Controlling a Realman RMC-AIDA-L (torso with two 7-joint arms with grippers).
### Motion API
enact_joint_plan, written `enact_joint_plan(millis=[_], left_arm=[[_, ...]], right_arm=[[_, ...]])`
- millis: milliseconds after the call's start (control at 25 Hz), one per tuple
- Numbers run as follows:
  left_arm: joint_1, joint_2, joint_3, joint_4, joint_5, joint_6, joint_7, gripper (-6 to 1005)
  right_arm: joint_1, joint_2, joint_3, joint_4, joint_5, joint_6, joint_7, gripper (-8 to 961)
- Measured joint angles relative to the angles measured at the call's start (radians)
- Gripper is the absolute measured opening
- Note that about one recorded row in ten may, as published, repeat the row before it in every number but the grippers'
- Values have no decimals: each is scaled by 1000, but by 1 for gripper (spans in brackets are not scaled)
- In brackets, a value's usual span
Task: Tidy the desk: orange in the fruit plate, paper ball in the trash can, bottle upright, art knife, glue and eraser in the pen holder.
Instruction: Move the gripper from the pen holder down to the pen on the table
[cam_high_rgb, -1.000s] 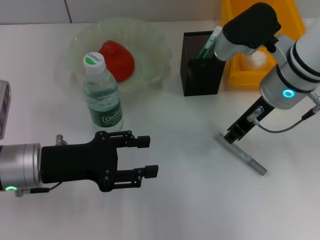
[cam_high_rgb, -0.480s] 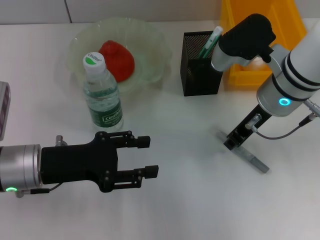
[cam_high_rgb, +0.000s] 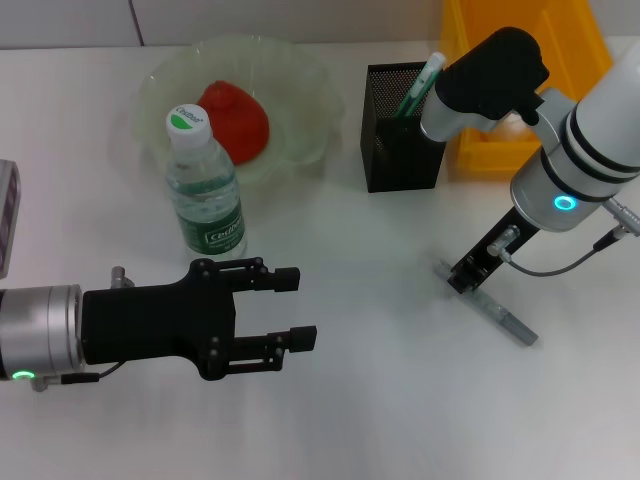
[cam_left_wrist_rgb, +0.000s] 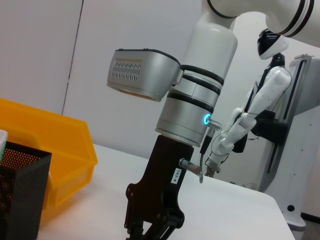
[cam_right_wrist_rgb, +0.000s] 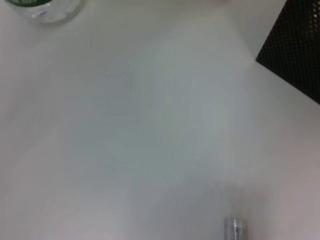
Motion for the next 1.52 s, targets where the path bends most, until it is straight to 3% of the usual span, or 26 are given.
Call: enact_joint_plan(millis=[400,720,960,1240,1520], left_arm=[[0,0,0,-1,0,-1,2,687],[4,0,1,-1,0,0,2,687],[4,-1,1,-1,0,5,2,688],[4,-1,1,1,0,7,2,687],[4,-1,1,1,0,7,2,688]], right_arm=[[-15,2,3,-9,9,3,-4,103],[-56,-1,11,-107,11,-32,-6,85],[-58,-2,9,-115,9,-61,-6,4],[-65,0,2,-101,6,-48,-6,291],[-65,2,1,-82,6,-32,-6,268]])
